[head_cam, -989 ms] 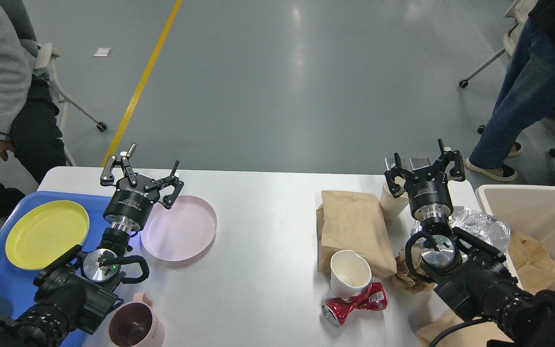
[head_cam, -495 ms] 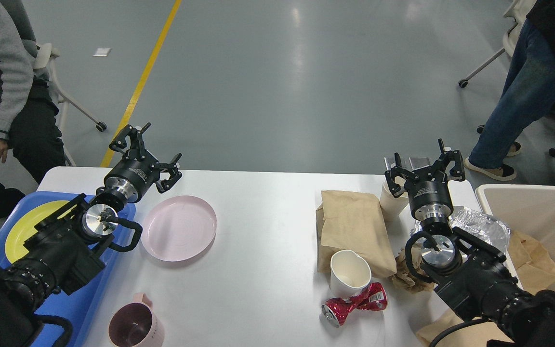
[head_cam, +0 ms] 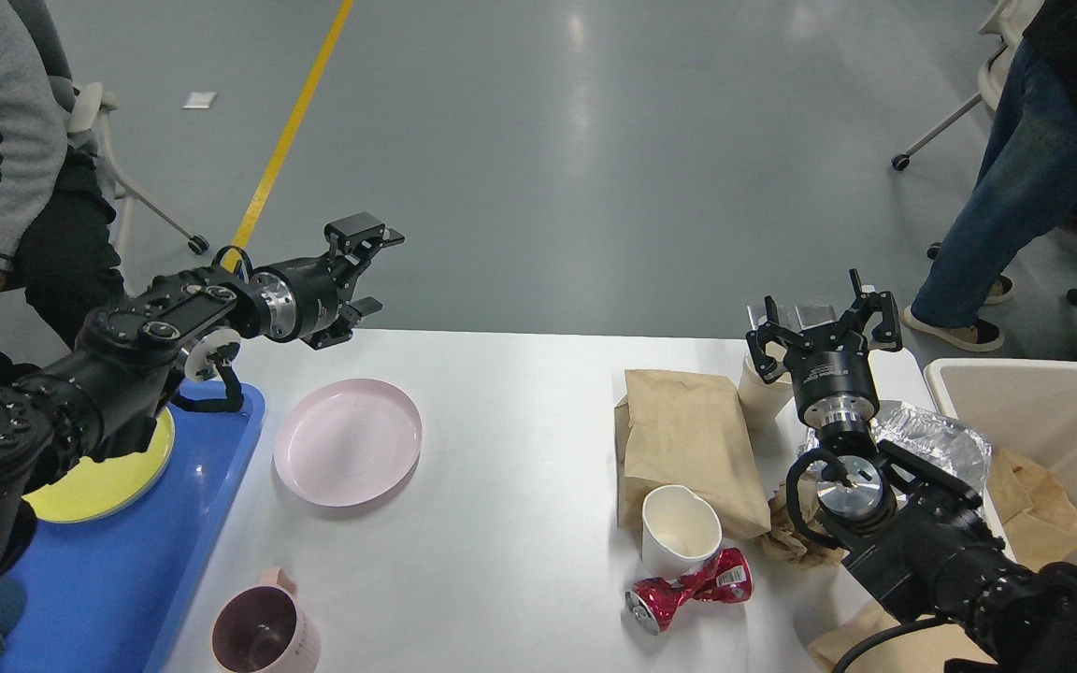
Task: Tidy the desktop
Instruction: 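Raise the left gripper up and away from the table, then lower the left gripper toward the pink mug near the table edge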
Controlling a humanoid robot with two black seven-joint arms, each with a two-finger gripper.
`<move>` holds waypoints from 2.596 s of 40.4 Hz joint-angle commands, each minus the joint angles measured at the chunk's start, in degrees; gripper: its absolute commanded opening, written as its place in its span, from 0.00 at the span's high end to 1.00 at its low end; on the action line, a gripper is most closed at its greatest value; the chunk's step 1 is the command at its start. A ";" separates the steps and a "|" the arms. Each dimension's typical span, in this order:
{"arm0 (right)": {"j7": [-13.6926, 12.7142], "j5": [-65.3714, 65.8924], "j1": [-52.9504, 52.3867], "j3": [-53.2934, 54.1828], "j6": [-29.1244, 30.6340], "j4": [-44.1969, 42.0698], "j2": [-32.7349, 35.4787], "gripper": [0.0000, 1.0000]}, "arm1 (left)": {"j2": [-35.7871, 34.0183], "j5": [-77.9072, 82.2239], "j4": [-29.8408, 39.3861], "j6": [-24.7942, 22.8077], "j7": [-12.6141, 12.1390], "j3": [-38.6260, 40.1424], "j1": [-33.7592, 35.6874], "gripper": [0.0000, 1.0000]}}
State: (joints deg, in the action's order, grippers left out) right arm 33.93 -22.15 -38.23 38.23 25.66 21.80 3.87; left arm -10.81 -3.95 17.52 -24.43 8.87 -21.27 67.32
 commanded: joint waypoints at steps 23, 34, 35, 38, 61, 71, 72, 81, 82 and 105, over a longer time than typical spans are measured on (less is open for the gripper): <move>0.00 0.00 0.00 0.00 0.00 0.00 0.00 0.00 | -0.35 3.16 13.81 -14.58 0.09 -32.86 27.49 0.01; 0.00 0.00 0.00 0.00 0.00 0.00 0.00 0.00 | 0.35 2.99 31.08 -14.76 0.09 -49.66 34.99 0.01; 0.00 0.00 0.00 0.00 0.00 0.00 0.00 0.00 | 0.18 2.99 31.52 -14.76 0.09 -49.66 35.08 0.01; 0.00 0.00 -0.09 0.00 0.00 0.00 0.00 0.00 | 0.18 3.07 33.36 -14.76 0.18 -49.84 35.43 0.01; 0.00 0.00 -0.09 0.00 0.00 0.17 0.00 0.00 | 1.14 2.72 47.70 -21.44 0.62 -50.80 38.16 0.01; 0.00 0.00 -0.09 0.00 0.00 0.17 0.00 0.00 | 3.07 2.98 48.58 -26.37 0.09 -51.50 35.52 0.01; 0.00 0.00 -0.09 0.00 0.00 0.17 0.00 0.00 | 3.60 3.16 48.75 -26.37 0.00 -51.68 35.26 0.01; 0.00 0.09 0.00 0.00 0.00 0.17 0.00 0.00 | 4.13 6.41 54.28 -25.40 -1.66 -59.15 33.58 0.03; 0.00 0.00 0.00 0.00 0.00 0.17 0.00 0.00 | 4.13 7.28 54.81 -25.23 -2.10 -59.50 33.41 0.04; 0.00 0.09 0.00 0.00 0.00 0.17 0.00 0.00 | 4.04 10.28 60.27 -7.83 -10.72 -63.55 29.19 0.06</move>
State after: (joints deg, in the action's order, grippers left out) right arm 33.93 -22.13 -38.24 38.23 25.66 21.89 3.86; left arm -6.80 6.41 77.77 -35.50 -1.70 -85.14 98.02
